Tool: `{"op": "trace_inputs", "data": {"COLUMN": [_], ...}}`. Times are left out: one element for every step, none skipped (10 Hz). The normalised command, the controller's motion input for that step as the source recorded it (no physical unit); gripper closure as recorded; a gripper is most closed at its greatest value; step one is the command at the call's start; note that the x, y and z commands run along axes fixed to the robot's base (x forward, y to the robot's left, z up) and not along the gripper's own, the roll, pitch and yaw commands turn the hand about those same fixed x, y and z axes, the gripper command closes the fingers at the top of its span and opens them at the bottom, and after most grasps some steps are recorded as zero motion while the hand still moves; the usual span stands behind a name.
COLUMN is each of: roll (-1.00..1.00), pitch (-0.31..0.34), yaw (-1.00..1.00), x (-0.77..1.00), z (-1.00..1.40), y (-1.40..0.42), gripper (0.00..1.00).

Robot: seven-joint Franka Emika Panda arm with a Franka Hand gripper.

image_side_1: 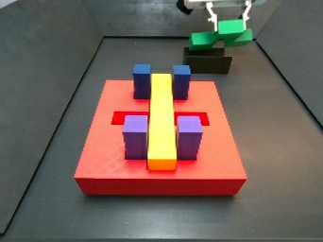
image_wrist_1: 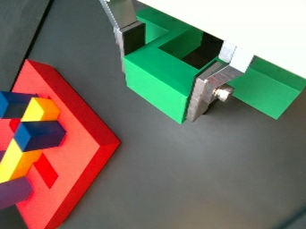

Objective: Pick up the green object. Move up. Place the green object on the fixture. Regrasp the green object. Move to above the board. Insert the green object.
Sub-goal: Place the green object on the fixture.

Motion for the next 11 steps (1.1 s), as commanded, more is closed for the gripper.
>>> {"op": "trace_inputs", "data": {"roll": [-0.19, -0.16, -0.07, 0.0, 0.09, 0.0, 0.02, 0.15, 0.16, 0.0, 0.0], "pitch": [0.131, 0.069, 0.017, 0.009, 0.066, 0.069, 0.017, 0.111, 0.149, 0.14, 0.171], "yaw": [0.1, 0.04, 0.0, 0.0, -0.21, -0.22, -0.21, -0.41, -0.47, -0.26, -0.19], "x": [-0.11, -0.35, -0.33, -0.14, -0.12, -0.08, -0.02, 0.0, -0.03, 0.0, 0.0], "z": [-0.1, -0.2, -0.2, -0.09, -0.01, -0.01, -0.15, -0.23, -0.27, -0.16, -0.24], "y": [-0.18, -0.1, 0.0, 0.0, 0.1, 0.03, 0.0, 0.07, 0.0, 0.0, 0.0], "gripper": [1.0, 1.0, 1.0, 1.0, 1.0, 1.0, 1.0, 1.0, 1.0, 1.0, 1.0]}}
